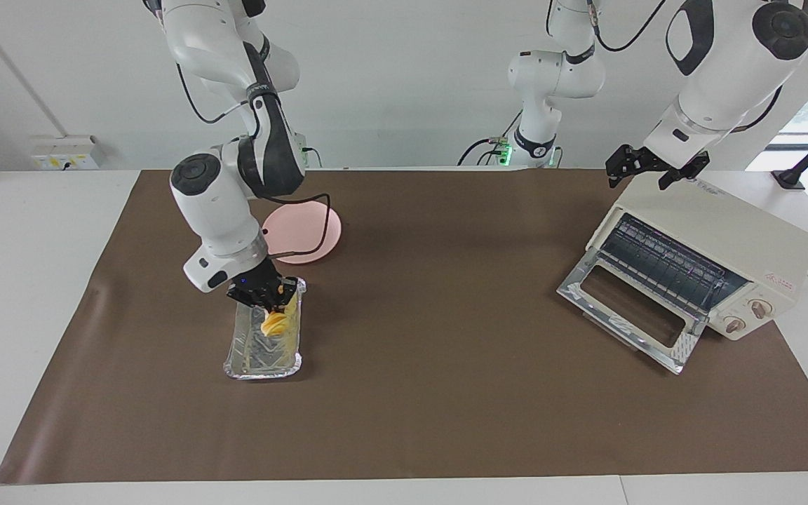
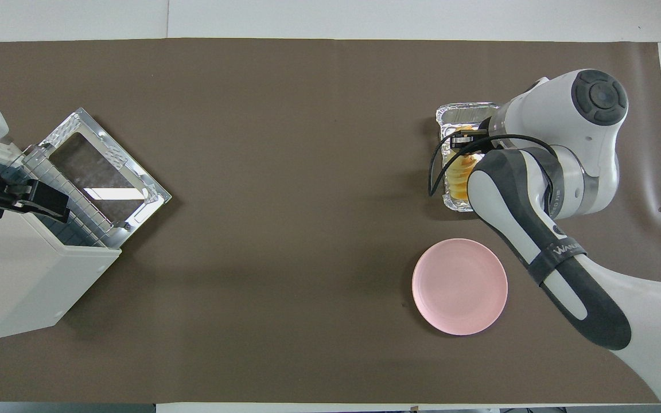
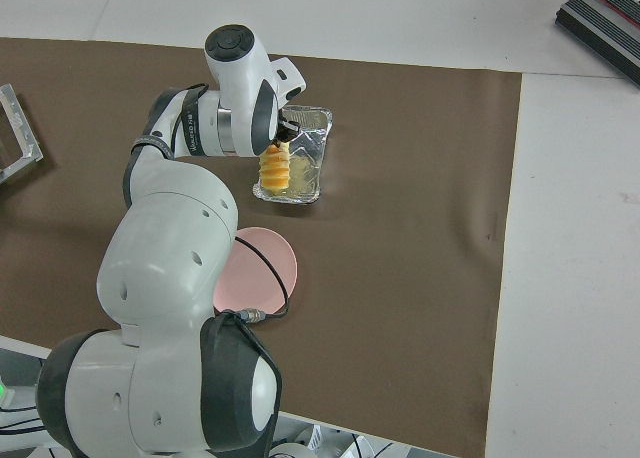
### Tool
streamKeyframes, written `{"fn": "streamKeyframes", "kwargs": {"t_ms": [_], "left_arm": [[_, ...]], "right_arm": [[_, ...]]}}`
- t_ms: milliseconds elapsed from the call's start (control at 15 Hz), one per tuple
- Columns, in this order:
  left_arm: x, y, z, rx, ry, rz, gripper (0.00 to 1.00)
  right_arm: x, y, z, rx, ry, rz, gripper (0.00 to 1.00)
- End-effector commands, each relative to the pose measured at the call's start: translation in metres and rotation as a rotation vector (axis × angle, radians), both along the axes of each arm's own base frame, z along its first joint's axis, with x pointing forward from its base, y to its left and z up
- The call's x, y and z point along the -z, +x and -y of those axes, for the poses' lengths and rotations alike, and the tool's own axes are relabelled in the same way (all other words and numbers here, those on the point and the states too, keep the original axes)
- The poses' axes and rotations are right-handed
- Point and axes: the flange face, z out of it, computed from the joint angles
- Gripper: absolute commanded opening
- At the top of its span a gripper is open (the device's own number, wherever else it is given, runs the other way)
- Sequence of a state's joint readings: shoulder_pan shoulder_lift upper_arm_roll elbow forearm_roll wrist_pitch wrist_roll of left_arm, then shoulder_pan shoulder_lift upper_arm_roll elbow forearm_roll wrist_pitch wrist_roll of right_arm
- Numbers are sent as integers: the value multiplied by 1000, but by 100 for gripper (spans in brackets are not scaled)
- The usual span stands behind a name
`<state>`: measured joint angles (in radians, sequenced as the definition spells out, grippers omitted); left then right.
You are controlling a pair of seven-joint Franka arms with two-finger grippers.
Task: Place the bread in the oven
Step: 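Lower the bread roll into the foil tray and open the right gripper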
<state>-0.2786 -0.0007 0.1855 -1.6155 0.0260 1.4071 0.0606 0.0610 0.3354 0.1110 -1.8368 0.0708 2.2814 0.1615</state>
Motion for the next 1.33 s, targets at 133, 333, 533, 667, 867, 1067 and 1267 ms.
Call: {"fn": "streamKeyframes", "kwargs": {"t_ms": [133,333,533,667,867,1067,1267], "left_arm": [[-5,-5,-3,1,-3,-3,100],[-5,-5,-2,1,-3,-2,100],[-5,-5,-2,1,-3,-2,100],[-5,-5,-2,1,-3,-2,100],[-5,-5,-2,1,-3,-2,100],[-5,-5,-2,1,-3,-2,100],[-5,-5,-2,1,-3,-2,100]], "right_arm": [[24,-12,6,4,-4,-2,0],[25,-12,7,5,-4,-5,46],[22,-9,14,9,-7,-17,100],[20,-8,28,-28,-18,-35,100],[8,-3,51,-65,-28,-57,100],[15,-6,77,-105,-36,-61,100],[31,-18,83,-103,-37,-84,100]]}}
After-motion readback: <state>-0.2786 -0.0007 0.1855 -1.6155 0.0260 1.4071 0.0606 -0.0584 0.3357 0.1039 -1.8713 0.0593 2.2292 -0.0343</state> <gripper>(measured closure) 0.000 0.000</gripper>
